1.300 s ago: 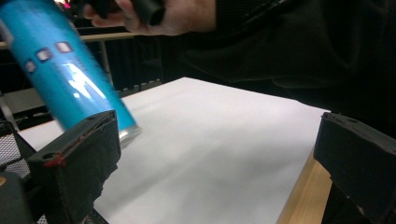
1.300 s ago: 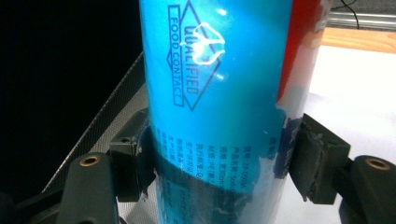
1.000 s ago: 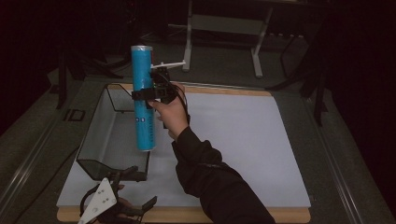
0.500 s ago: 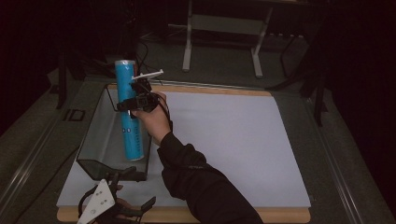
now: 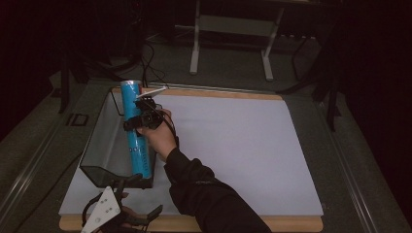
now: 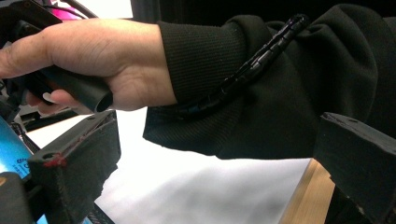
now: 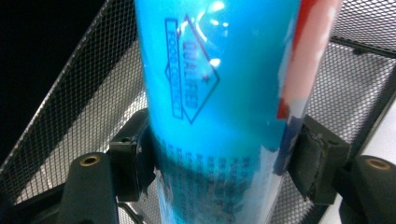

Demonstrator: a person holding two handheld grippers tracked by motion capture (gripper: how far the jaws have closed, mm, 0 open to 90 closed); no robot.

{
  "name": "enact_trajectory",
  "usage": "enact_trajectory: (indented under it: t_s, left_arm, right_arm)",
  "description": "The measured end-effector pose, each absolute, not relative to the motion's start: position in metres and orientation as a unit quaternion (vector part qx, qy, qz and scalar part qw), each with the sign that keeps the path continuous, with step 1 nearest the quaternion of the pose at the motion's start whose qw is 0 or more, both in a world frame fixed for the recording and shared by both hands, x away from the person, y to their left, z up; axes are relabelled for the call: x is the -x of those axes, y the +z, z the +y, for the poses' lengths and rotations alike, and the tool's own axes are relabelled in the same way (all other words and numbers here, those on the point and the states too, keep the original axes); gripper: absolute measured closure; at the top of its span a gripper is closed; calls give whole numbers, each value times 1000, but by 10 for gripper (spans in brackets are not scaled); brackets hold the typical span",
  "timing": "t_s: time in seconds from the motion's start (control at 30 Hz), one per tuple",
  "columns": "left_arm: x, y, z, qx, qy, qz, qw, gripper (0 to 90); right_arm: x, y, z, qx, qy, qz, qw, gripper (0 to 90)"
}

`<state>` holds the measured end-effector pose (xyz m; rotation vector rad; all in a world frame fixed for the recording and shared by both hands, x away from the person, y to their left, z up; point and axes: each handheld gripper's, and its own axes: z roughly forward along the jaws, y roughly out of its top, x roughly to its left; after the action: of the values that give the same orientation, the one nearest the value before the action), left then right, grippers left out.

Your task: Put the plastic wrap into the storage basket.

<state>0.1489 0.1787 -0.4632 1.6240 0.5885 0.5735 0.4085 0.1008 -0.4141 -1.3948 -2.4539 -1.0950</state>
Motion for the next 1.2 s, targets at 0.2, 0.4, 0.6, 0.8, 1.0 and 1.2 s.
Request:
enact_trajectory:
  t_s: [0.2, 0.4, 0.6, 0.8, 1.0, 1.2]
  left_arm:
    - [-149, -463, 180, -703, 247, 255, 617, 15]
    - [-149, -463, 179, -704, 247, 254, 616, 15]
    - [-149, -463, 180, -703, 246, 254, 617, 15]
    - [-149, -463, 180, -705, 245, 253, 616, 15]
    - [-149, -463, 180, -704, 244, 253, 617, 15]
    - [-150, -463, 180, -705, 243, 253, 616, 15]
  right_arm:
    - [-409, -418, 105, 480, -354, -801, 43, 318]
    - [-413, -429, 106, 513, -359, -779, 31, 317]
    - [-419, -439, 110, 523, -346, -778, 30, 316]
    - [-422, -449, 112, 545, -342, -765, 22, 315]
    - [-426, -457, 113, 559, -333, -759, 21, 311]
    - [-428, -459, 112, 557, -329, -762, 20, 304]
